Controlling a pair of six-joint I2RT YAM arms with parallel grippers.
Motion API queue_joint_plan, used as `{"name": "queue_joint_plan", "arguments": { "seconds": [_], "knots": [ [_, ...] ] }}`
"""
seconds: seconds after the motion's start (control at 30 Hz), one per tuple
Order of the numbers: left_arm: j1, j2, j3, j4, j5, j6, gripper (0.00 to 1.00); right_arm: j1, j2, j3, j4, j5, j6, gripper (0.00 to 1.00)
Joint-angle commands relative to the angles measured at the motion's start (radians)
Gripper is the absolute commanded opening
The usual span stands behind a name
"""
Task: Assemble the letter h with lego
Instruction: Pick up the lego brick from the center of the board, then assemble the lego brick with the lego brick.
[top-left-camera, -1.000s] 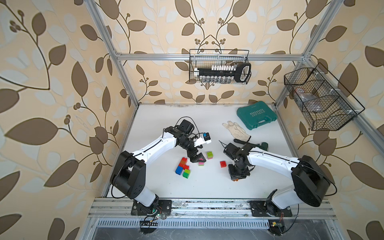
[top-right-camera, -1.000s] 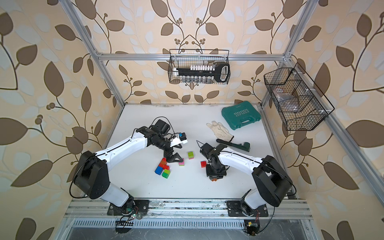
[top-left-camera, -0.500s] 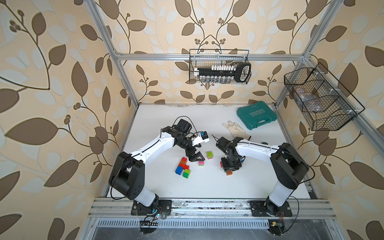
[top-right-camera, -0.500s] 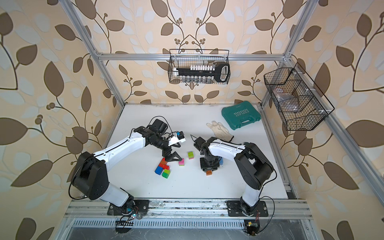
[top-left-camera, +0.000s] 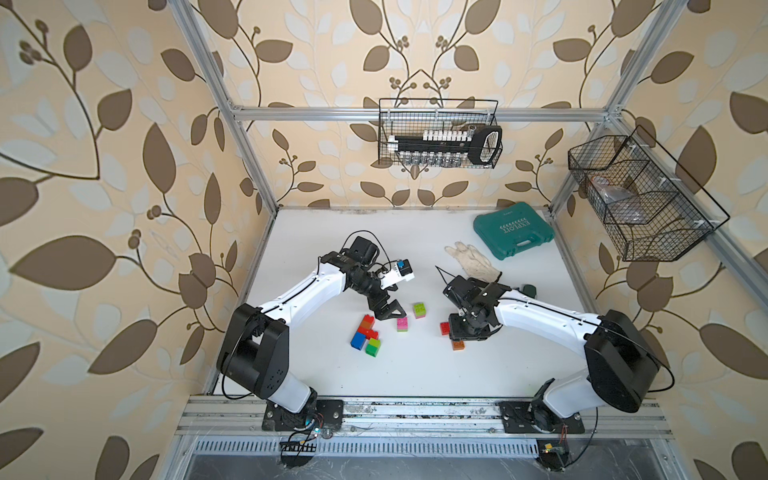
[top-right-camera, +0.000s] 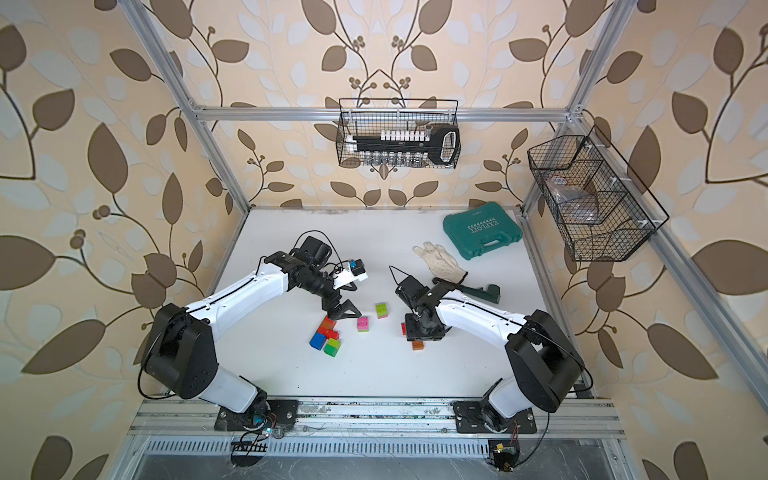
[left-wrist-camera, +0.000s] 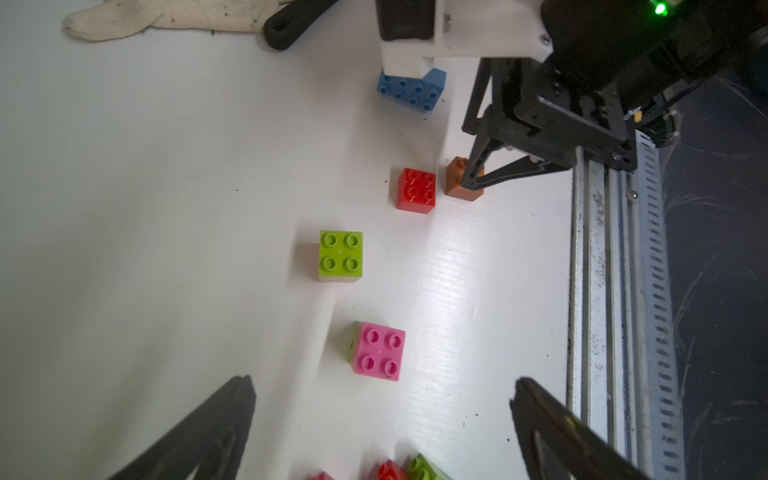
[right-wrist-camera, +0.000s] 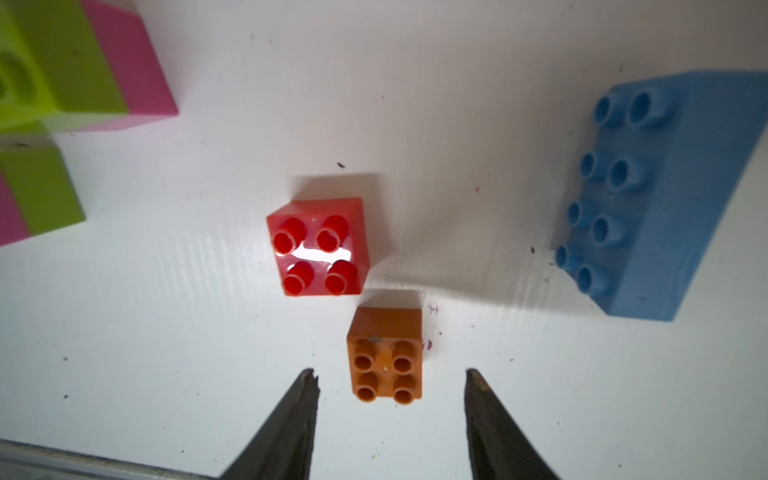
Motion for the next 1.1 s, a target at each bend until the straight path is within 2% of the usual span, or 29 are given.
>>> {"name": "queue_joint_plan", "arguments": {
  "seconds": [0.0, 0.1, 0.23, 0.37, 0.5, 0.6, 0.77, 0.93, 1.07],
  "knots": [
    [0.068, -0.036, -0.017, 0.057, -0.044, -0.045, 0.99, 0.026, 0.041, -0.017, 0.044, 0.033, 0.011, 0.51],
    [0.149, -0.036, -0.036, 0.11, -0.071, -0.099, 0.99, 0.032, 0.064, -0.032, 0.072, 0.045, 0.012, 0.47],
    [0.255, -0.041, -0.117, 0.252, -0.169, -0.182, 0.99, 0.031, 0.052, -0.036, 0.083, 0.054, 0.011, 0.34],
    [0.348, -0.033, -0.188, 0.368, -0.25, -0.274, 0.99, 0.03, 0.007, -0.02, 0.035, 0.055, 0.024, 0.27],
    [0.446, -0.024, -0.211, 0.445, -0.31, -0.38, 0.99, 0.031, -0.043, 0.025, -0.042, 0.05, 0.029, 0.26],
    [0.5, -0.029, -0.242, 0.49, -0.311, -0.389, 0.99, 0.031, -0.049, 0.078, -0.065, 0.038, 0.008, 0.26],
    [0.53, -0.071, -0.316, 0.598, -0.338, -0.422, 0.99, 0.029, 0.058, 0.187, -0.065, 0.032, -0.039, 0.26],
    [0.592, -0.082, -0.329, 0.625, -0.264, -0.475, 0.99, 0.028, 0.162, 0.269, -0.071, 0.041, -0.08, 0.26],
    [0.598, -0.115, -0.348, 0.641, -0.244, -0.481, 0.99, 0.018, 0.21, 0.29, -0.072, 0.042, -0.087, 0.26]
  ]
}}
